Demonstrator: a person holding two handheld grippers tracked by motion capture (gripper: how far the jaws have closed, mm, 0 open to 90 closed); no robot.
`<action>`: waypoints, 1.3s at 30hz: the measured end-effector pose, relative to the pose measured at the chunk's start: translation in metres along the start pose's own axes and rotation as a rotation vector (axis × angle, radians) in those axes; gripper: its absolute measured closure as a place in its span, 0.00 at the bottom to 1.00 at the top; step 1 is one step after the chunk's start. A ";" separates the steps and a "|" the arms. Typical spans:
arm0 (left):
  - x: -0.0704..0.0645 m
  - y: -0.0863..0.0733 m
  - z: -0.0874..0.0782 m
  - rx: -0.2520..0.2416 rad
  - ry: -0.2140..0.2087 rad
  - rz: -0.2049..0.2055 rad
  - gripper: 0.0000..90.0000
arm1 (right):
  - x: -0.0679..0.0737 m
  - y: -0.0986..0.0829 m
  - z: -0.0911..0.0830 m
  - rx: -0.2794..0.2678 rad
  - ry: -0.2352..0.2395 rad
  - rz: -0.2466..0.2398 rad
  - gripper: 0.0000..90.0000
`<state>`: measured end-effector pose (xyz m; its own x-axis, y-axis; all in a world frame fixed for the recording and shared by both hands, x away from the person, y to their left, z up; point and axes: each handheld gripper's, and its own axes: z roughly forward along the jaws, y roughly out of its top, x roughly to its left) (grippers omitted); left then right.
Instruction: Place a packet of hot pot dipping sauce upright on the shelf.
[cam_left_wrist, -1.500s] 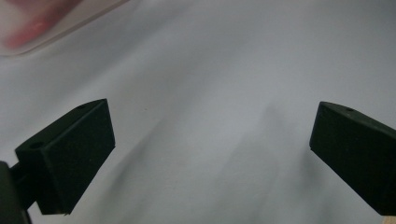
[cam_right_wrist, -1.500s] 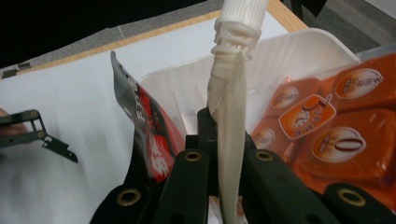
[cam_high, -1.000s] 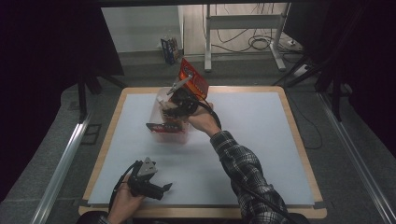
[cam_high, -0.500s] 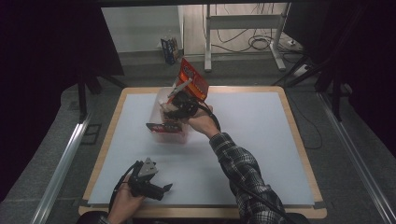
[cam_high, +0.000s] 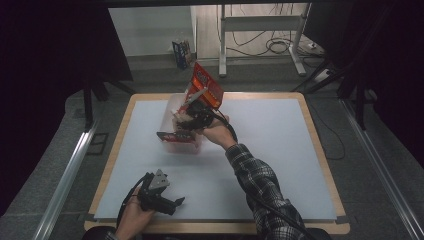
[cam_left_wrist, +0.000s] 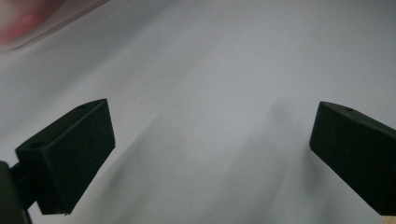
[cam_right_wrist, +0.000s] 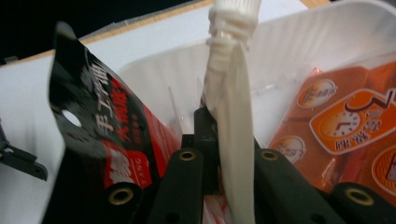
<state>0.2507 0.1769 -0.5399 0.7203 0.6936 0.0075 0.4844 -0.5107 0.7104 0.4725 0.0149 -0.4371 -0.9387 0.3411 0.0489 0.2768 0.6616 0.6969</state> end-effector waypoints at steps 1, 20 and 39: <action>0.000 0.000 0.000 0.002 0.000 0.002 0.00 | 0.000 -0.001 0.000 0.003 -0.001 0.001 0.92; 0.000 0.000 0.002 0.017 -0.002 0.008 0.00 | -0.002 -0.004 -0.007 -0.011 -0.084 0.024 0.51; 0.000 0.000 0.002 0.021 -0.002 0.008 0.00 | -0.005 0.003 -0.019 -0.080 -0.038 0.081 0.12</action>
<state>0.2514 0.1758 -0.5417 0.7252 0.6884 0.0116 0.4887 -0.5266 0.6956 0.4746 0.0025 -0.4214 -0.9049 0.4177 0.0816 0.3330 0.5754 0.7470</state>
